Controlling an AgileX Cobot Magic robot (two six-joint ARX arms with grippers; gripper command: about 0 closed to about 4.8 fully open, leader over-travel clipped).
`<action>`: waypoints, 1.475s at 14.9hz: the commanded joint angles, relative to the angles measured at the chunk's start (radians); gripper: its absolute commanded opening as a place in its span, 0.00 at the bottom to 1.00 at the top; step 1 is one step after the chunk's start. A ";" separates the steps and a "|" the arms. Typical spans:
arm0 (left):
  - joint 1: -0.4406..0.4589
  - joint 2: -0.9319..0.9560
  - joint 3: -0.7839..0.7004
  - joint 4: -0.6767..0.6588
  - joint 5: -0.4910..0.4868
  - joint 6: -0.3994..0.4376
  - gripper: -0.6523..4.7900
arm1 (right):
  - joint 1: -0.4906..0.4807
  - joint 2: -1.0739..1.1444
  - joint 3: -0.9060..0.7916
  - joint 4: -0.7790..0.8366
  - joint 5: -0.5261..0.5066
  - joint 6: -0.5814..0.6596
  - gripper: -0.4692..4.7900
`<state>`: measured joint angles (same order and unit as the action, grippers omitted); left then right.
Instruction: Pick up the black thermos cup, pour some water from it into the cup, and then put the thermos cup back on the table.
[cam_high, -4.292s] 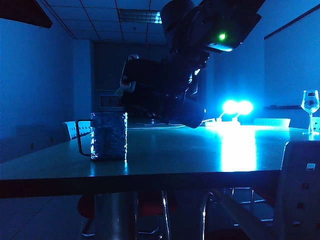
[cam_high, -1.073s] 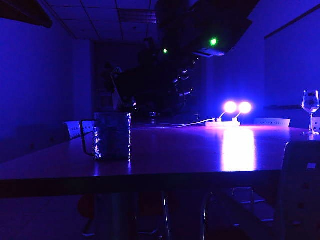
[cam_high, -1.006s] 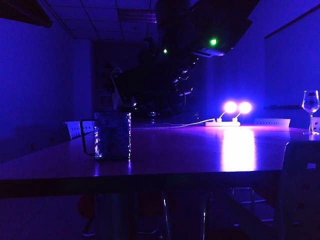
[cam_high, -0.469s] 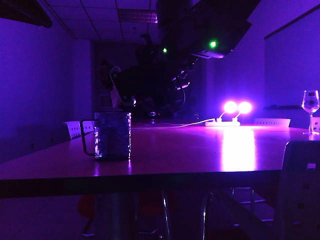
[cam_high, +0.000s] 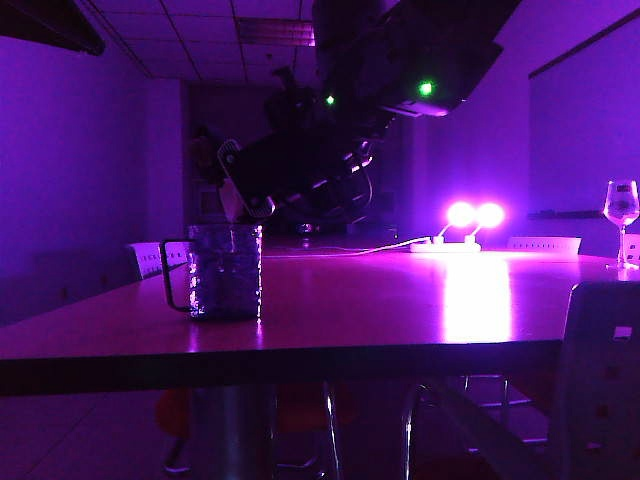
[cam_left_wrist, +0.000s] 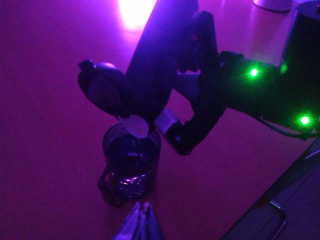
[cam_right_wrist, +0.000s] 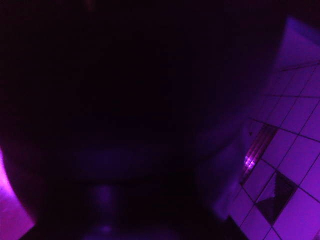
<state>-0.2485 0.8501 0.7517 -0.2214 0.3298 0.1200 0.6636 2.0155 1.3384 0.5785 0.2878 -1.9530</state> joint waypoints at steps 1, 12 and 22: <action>-0.002 -0.002 0.006 0.012 0.008 0.003 0.11 | 0.001 -0.010 0.007 0.055 -0.002 -0.005 0.45; -0.002 -0.003 0.006 -0.002 0.008 0.003 0.11 | -0.001 -0.010 0.008 0.085 -0.022 -0.068 0.45; -0.002 -0.003 0.006 -0.002 0.012 0.000 0.11 | -0.005 -0.010 0.013 0.114 -0.048 -0.113 0.45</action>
<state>-0.2485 0.8486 0.7517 -0.2287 0.3325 0.1192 0.6582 2.0155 1.3399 0.6369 0.2420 -2.0518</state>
